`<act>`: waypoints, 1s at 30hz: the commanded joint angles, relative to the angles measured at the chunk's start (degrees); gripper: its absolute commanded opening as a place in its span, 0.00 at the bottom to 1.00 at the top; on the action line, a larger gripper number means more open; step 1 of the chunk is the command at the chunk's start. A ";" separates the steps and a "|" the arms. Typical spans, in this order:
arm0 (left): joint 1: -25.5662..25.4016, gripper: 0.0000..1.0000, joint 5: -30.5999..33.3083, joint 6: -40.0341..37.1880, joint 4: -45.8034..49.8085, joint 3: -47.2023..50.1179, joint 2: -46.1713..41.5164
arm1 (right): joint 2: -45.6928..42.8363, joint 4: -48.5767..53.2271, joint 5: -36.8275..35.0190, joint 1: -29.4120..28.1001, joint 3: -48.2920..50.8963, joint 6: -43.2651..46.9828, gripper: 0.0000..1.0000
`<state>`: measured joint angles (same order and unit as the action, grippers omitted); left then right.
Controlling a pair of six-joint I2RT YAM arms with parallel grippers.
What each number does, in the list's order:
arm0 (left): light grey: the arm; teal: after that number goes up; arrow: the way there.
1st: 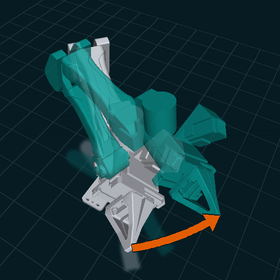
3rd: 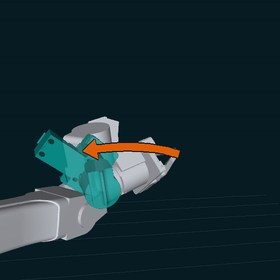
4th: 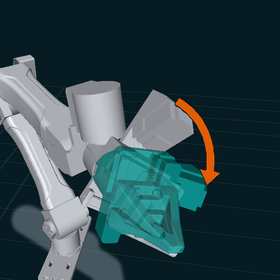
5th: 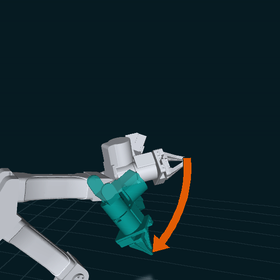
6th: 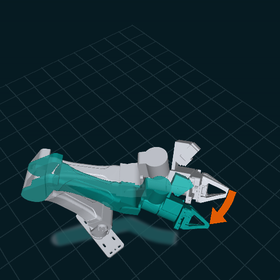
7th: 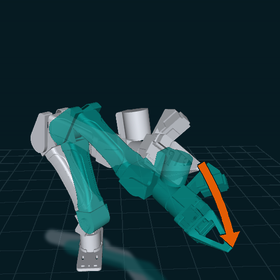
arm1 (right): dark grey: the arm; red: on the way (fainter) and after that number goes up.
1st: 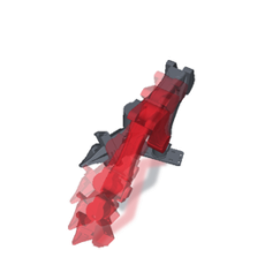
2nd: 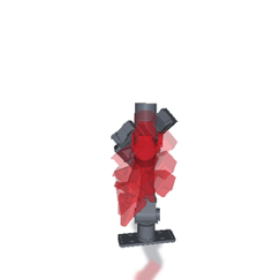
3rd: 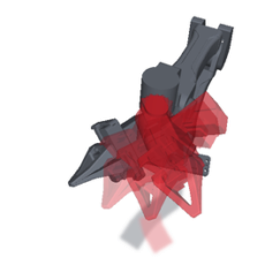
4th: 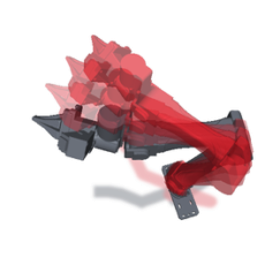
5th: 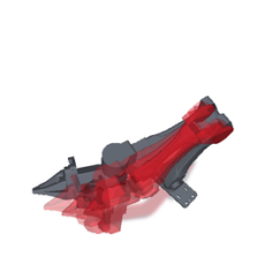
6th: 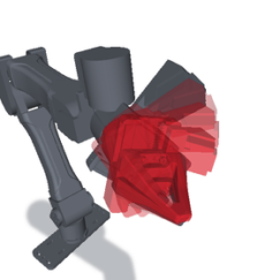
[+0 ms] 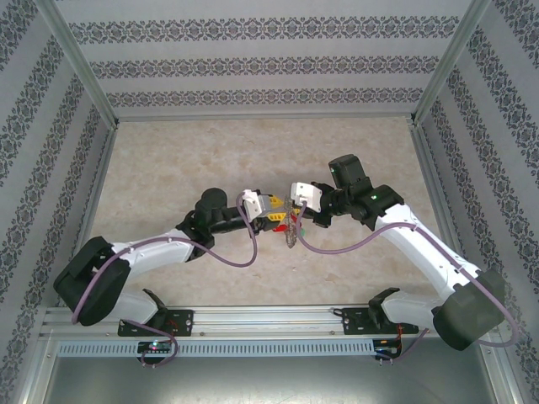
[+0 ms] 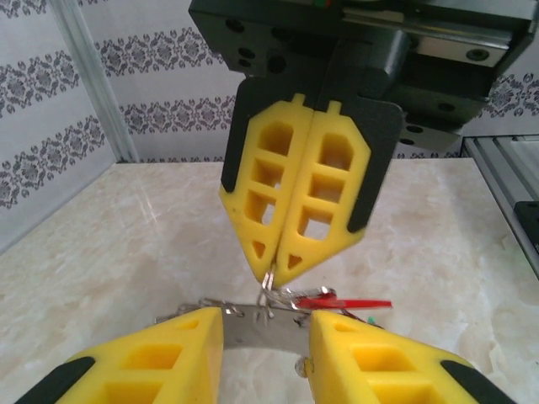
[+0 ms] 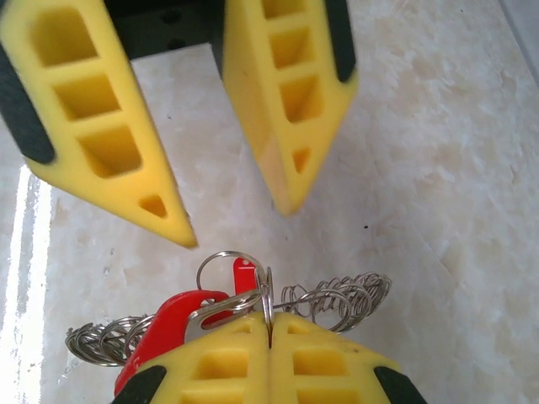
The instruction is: Put the keys on the keyring
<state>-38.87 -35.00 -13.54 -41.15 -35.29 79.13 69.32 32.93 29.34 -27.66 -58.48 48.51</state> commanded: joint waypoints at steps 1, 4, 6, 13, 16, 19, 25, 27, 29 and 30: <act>0.55 0.35 2.23 -1.09 4.64 2.05 -3.34 | -0.75 -3.61 -0.46 -0.98 1.01 -2.30 0.00; 0.87 0.36 3.76 1.16 6.13 2.82 -5.66 | -0.93 -4.84 -0.68 -1.30 1.77 -3.27 0.00; 0.90 0.38 5.80 4.23 7.19 2.53 -6.99 | -0.93 -5.23 -1.17 -1.59 2.14 -3.68 0.00; 1.98 0.49 13.86 26.35 25.11 -7.12 -7.85 | -0.88 -6.10 -3.59 -2.40 2.88 -5.73 0.00; 3.49 0.50 8.72 34.98 30.80 -11.56 -5.90 | -0.89 -6.82 -2.78 -2.40 3.72 -6.83 0.00; 4.31 0.53 4.85 42.16 30.42 -13.33 -4.28 | -1.19 -8.10 -1.98 -2.41 4.85 -7.95 0.00; 4.76 0.52 -0.96 46.40 35.01 -18.32 0.07 | -1.91 -10.46 -1.08 -2.23 6.88 -8.87 0.00; 4.77 0.51 -2.83 46.57 36.78 -20.04 1.61 | -1.54 -10.94 -0.73 -2.14 7.05 -9.04 0.00; 4.77 0.51 -4.52 46.37 38.72 -21.63 3.05 | -1.06 -11.50 -0.36 -1.95 7.01 -9.20 0.00; 4.77 0.50 -5.29 46.24 39.51 -22.29 3.62 | -0.92 -11.92 -0.23 -1.90 7.09 -9.32 0.00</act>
<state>-34.74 -35.81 30.55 -5.96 -54.72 81.65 68.99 24.53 26.46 -29.50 -51.94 40.36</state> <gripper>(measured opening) 0.506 0.058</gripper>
